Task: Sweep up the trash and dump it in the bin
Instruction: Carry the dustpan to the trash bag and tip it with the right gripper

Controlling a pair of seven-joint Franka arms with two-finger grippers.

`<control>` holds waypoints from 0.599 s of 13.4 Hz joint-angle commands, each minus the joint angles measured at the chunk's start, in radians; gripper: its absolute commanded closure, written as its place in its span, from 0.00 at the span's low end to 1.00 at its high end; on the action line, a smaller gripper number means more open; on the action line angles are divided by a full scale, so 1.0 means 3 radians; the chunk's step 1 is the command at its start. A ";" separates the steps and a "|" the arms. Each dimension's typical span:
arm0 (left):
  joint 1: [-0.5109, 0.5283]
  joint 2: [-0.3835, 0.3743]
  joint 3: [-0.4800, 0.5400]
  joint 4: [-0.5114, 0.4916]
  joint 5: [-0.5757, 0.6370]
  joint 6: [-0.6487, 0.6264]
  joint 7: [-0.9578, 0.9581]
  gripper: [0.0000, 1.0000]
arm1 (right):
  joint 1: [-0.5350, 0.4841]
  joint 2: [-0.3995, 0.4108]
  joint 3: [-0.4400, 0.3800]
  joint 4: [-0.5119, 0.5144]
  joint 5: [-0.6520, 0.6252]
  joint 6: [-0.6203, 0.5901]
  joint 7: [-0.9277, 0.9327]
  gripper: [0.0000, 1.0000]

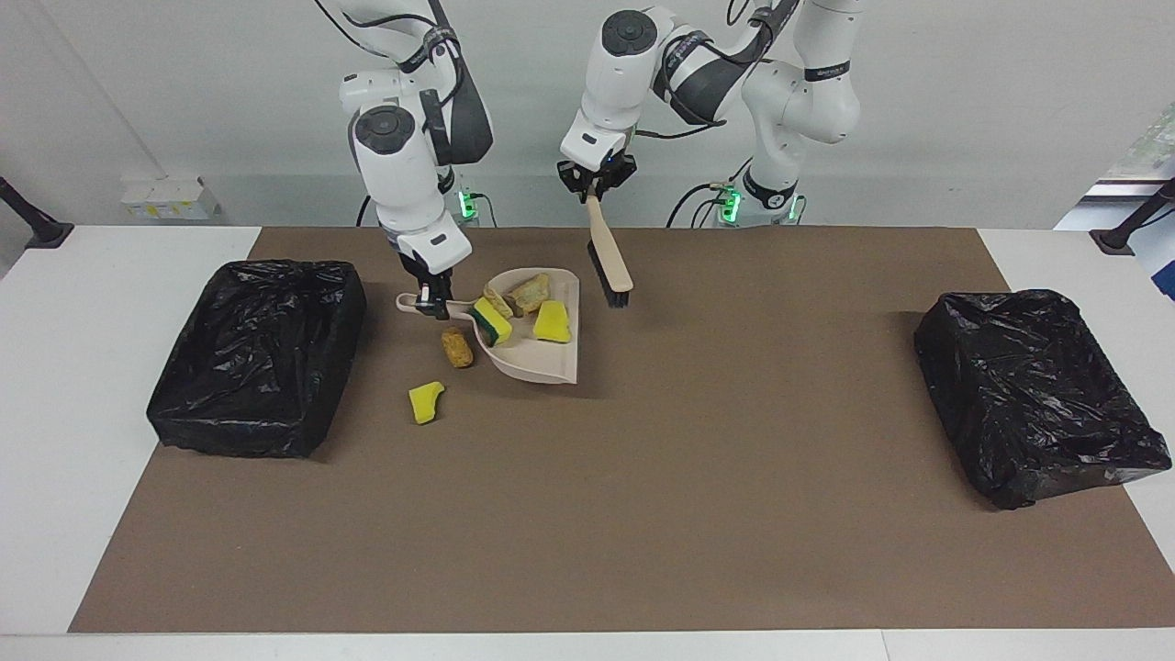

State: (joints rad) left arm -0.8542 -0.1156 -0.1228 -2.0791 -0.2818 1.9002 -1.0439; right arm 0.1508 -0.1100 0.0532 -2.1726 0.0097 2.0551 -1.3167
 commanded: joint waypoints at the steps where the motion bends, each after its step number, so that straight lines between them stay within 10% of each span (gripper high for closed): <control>1: -0.0276 -0.0111 -0.0005 -0.0329 0.0075 0.0118 -0.0197 1.00 | -0.0272 0.0101 0.0012 0.0420 0.0019 -0.0320 -0.0310 1.00; 8: -0.0385 -0.0116 -0.0005 -0.0805 0.0096 0.0451 0.0104 1.00 | -0.0997 0.0341 0.0012 0.1121 -0.0660 -0.0730 -0.0760 1.00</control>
State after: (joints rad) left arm -0.9670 -0.1168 -0.1348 -2.2639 -0.2733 2.0011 -1.0550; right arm -0.0898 -0.0422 0.0438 -1.8941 -0.1320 1.8678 -1.5079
